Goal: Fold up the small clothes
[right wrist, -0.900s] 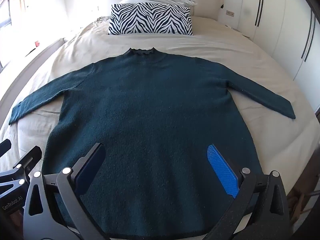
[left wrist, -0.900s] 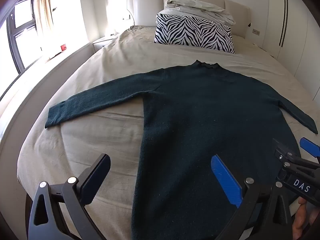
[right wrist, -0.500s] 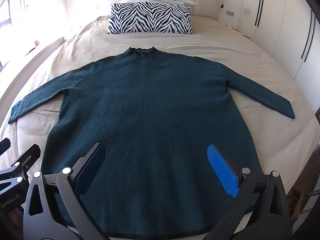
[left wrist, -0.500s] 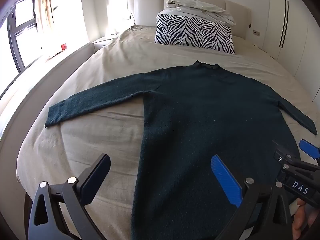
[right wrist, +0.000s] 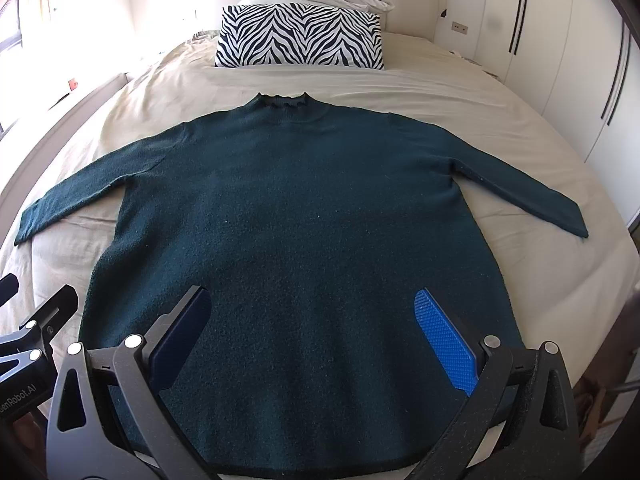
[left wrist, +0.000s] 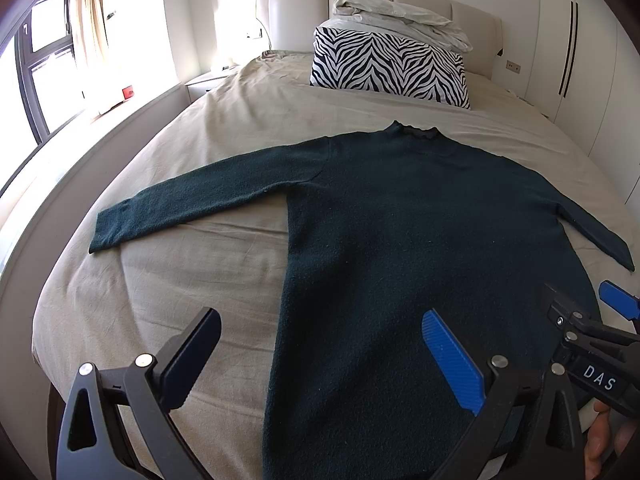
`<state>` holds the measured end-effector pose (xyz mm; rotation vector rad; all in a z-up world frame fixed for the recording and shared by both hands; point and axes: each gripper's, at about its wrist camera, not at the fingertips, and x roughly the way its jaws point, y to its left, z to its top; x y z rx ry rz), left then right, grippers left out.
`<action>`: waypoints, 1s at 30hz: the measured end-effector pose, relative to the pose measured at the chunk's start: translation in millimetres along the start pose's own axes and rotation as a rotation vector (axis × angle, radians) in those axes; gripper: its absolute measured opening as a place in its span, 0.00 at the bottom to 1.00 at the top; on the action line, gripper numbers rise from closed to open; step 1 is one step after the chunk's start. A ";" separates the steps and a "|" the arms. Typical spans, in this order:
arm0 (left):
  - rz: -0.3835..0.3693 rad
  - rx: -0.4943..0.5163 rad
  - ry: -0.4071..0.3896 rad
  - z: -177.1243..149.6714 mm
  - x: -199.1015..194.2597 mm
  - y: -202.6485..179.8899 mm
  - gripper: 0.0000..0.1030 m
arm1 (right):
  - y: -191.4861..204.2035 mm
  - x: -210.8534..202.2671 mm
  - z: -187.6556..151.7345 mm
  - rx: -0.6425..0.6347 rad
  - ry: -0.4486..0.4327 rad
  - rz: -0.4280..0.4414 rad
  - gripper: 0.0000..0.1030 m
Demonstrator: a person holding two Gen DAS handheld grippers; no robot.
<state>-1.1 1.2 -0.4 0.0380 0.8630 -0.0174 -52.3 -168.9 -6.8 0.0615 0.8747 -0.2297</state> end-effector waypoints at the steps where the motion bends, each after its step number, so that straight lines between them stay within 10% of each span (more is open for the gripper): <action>1: 0.000 0.000 0.000 -0.1 0.1 0.0 1.00 | -0.1 0.0 -0.4 0.000 0.000 -0.001 1.00; 30: -0.001 -0.004 0.004 -2.6 1.5 2.0 1.00 | -1.6 1.0 -2.2 -0.002 0.003 -0.002 1.00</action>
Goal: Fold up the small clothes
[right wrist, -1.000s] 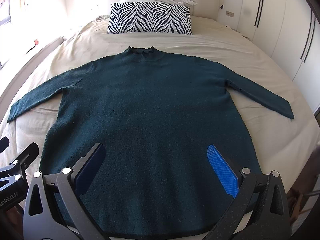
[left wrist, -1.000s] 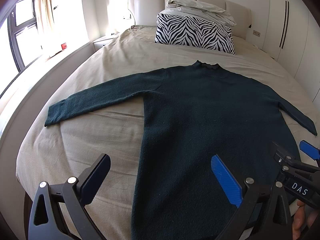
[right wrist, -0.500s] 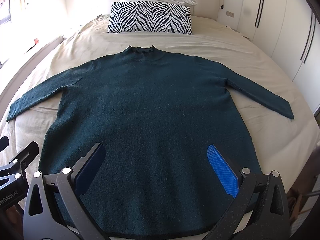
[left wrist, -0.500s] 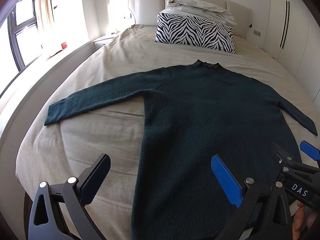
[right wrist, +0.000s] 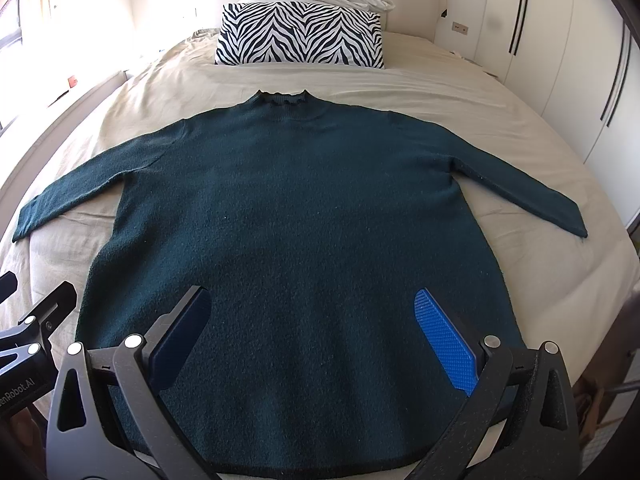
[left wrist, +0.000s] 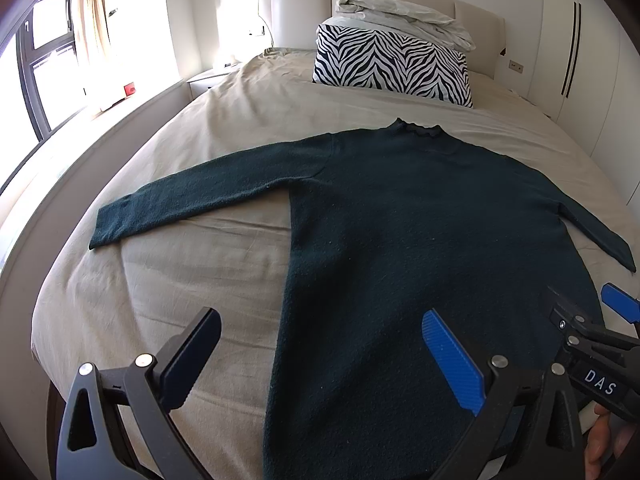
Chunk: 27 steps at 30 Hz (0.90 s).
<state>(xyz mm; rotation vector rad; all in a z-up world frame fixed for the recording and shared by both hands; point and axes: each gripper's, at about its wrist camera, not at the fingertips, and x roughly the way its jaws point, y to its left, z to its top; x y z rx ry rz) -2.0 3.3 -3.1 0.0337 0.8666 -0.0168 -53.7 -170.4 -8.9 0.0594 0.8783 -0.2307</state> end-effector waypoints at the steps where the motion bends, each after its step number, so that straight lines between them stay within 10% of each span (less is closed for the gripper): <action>1: 0.000 0.000 0.000 0.1 0.0 0.0 1.00 | -0.5 0.3 -0.2 0.000 0.000 0.000 1.00; 27: 0.000 -0.004 0.007 -7.1 8.5 5.3 1.00 | 0.1 3.4 -0.9 -0.002 0.007 -0.003 1.00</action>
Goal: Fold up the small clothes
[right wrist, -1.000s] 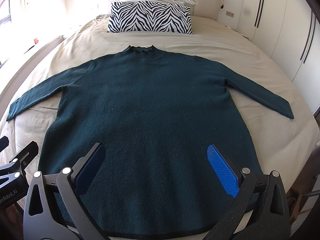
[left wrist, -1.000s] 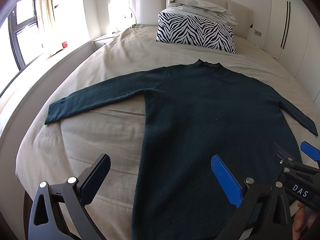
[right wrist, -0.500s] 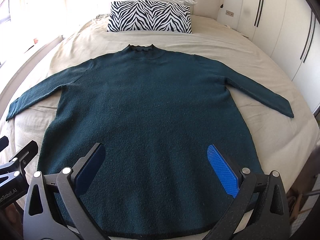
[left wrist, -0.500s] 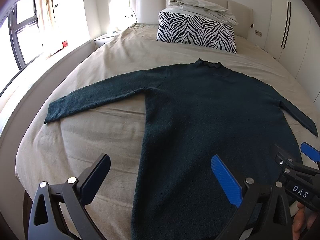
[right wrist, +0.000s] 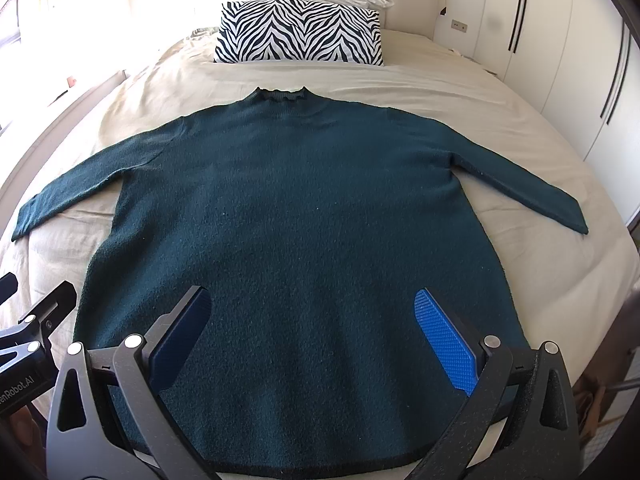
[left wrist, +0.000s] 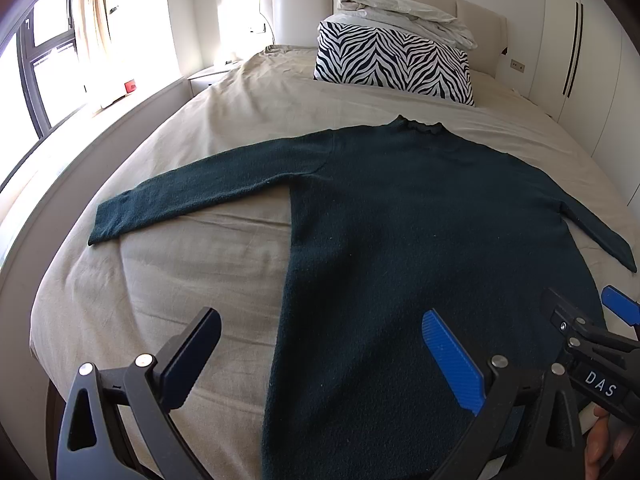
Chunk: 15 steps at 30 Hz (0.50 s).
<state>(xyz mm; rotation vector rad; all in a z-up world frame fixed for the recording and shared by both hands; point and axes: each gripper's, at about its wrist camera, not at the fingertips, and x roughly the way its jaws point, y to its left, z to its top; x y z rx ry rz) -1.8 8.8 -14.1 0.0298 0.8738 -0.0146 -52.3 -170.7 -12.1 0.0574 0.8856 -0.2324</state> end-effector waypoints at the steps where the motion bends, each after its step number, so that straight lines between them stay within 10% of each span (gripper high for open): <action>1: 0.000 0.000 0.000 1.2 -0.8 -0.3 1.00 | 0.5 0.1 0.0 0.000 0.000 -0.001 1.00; 15: 0.006 -0.007 0.007 -2.2 2.1 -1.2 1.00 | 0.6 1.9 -2.0 0.002 0.003 -0.002 1.00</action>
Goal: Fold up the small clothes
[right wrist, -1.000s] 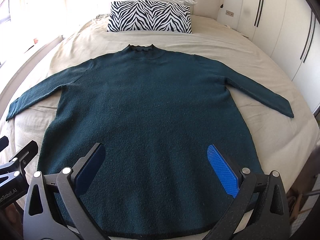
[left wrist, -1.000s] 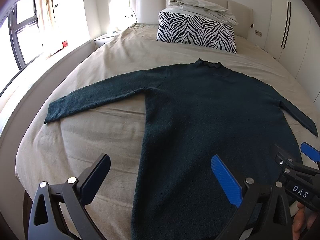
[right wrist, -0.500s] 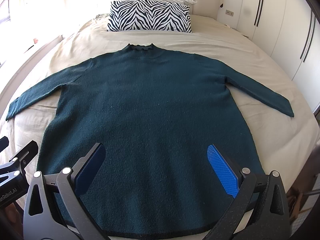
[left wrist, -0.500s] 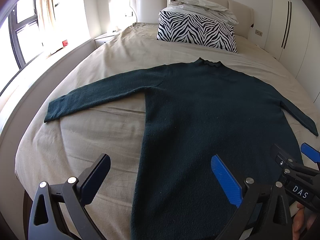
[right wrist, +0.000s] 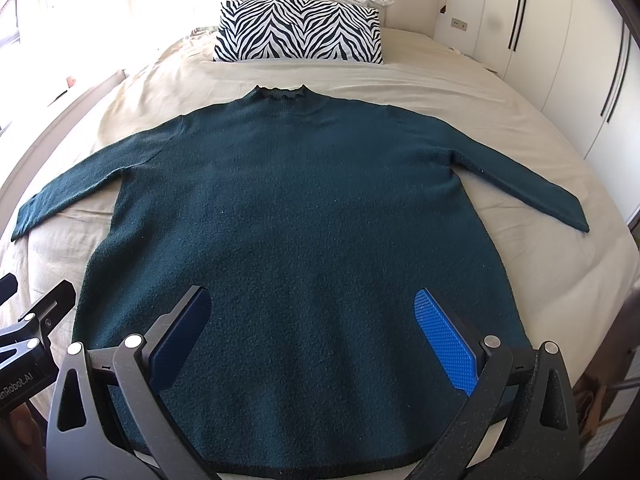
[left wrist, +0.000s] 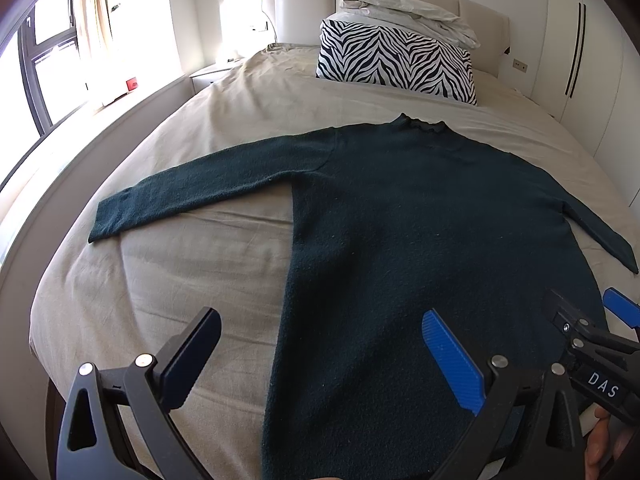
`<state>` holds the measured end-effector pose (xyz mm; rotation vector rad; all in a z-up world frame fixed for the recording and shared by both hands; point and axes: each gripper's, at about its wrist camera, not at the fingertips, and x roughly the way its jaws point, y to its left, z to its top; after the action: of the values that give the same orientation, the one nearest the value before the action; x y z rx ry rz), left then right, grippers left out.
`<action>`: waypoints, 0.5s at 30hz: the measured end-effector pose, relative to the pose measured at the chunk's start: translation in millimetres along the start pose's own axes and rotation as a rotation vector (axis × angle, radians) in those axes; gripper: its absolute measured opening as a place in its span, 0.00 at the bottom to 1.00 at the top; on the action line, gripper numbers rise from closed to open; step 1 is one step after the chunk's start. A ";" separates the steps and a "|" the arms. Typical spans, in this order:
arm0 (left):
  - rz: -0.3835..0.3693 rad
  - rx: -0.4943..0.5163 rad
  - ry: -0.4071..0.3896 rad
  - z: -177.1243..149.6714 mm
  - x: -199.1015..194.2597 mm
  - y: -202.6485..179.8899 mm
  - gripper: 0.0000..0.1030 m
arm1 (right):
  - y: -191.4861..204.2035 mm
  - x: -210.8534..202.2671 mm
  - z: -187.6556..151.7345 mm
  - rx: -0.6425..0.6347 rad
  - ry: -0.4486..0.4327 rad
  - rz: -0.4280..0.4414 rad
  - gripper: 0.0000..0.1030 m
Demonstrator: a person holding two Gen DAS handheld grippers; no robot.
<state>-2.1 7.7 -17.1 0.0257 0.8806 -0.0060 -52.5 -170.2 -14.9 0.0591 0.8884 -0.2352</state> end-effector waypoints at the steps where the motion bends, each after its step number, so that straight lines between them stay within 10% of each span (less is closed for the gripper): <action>1: 0.000 -0.001 0.002 1.0 0.4 0.3 1.00 | -0.4 0.5 -0.4 0.000 0.001 0.000 1.00; 15: 0.011 0.000 0.025 6.3 9.3 -3.0 1.00 | -4.6 13.4 0.5 0.005 0.024 0.003 1.00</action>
<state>8.6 4.6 -20.3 0.0310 0.9057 0.0049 -45.0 -177.1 -24.8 0.0678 0.9114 -0.2340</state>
